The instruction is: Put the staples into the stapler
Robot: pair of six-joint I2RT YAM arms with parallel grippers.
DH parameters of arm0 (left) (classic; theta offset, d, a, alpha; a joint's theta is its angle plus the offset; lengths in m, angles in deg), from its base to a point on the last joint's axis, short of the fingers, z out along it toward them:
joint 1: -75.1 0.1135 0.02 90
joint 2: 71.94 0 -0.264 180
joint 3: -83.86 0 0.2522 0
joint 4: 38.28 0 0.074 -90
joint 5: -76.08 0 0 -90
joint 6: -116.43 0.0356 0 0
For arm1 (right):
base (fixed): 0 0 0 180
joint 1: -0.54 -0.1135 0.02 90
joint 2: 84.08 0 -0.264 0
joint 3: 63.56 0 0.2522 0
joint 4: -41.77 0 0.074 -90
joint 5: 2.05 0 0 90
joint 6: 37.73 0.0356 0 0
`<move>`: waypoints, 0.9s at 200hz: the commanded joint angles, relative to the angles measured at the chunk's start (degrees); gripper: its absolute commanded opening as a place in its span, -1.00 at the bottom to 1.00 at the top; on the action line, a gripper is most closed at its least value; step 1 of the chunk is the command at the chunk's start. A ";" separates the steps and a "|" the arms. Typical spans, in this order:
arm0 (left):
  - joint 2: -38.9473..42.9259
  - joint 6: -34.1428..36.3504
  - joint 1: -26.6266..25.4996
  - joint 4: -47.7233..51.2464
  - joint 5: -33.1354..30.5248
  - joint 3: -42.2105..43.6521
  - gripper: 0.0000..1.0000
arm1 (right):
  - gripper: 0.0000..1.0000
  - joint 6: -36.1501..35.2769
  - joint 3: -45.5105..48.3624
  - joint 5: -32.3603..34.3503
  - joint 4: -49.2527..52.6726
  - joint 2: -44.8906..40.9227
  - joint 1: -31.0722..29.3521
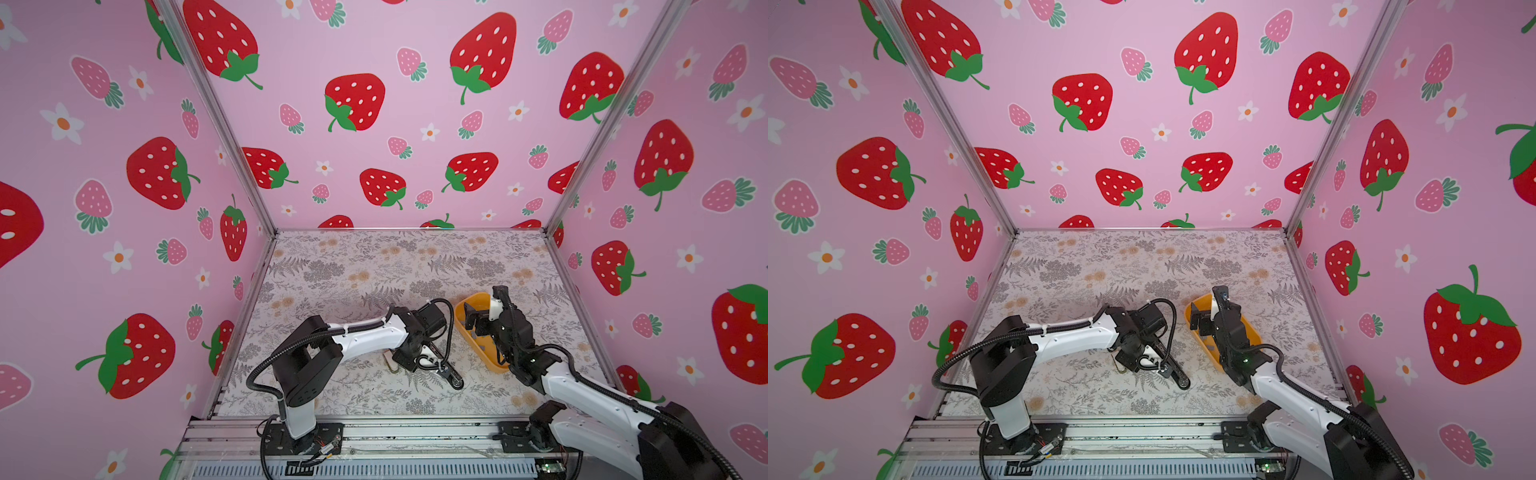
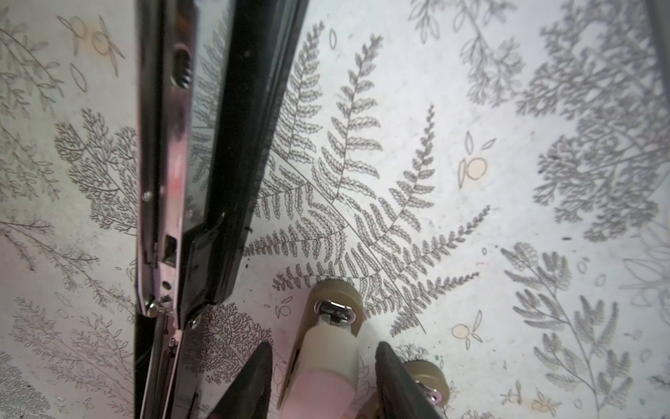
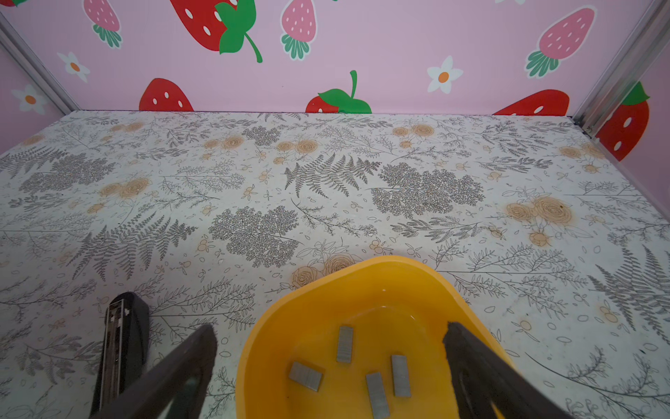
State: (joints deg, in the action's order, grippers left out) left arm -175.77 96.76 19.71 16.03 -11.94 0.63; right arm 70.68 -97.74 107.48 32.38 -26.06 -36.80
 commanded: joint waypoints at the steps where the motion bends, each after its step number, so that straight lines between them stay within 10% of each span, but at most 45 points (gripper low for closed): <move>1: -0.66 1.03 -0.14 1.92 0.13 -1.72 -0.06 | 0.99 0.92 -1.56 -0.37 -1.36 0.05 0.26; 134: -1.99 1.44 -0.08 2.99 0.47 -2.43 -0.29 | 0.99 3.72 -1.34 2.27 -0.67 -1.52 0.39; 180: -0.19 -0.35 0.50 3.93 4.13 -4.64 -0.79 | 0.99 5.15 -1.63 2.00 0.18 -2.29 0.51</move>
State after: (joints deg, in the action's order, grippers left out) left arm -176.62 96.82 19.73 17.43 -11.48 -0.68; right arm 73.87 -97.83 108.59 32.44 -27.13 -36.78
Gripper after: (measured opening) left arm 0.249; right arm 0.994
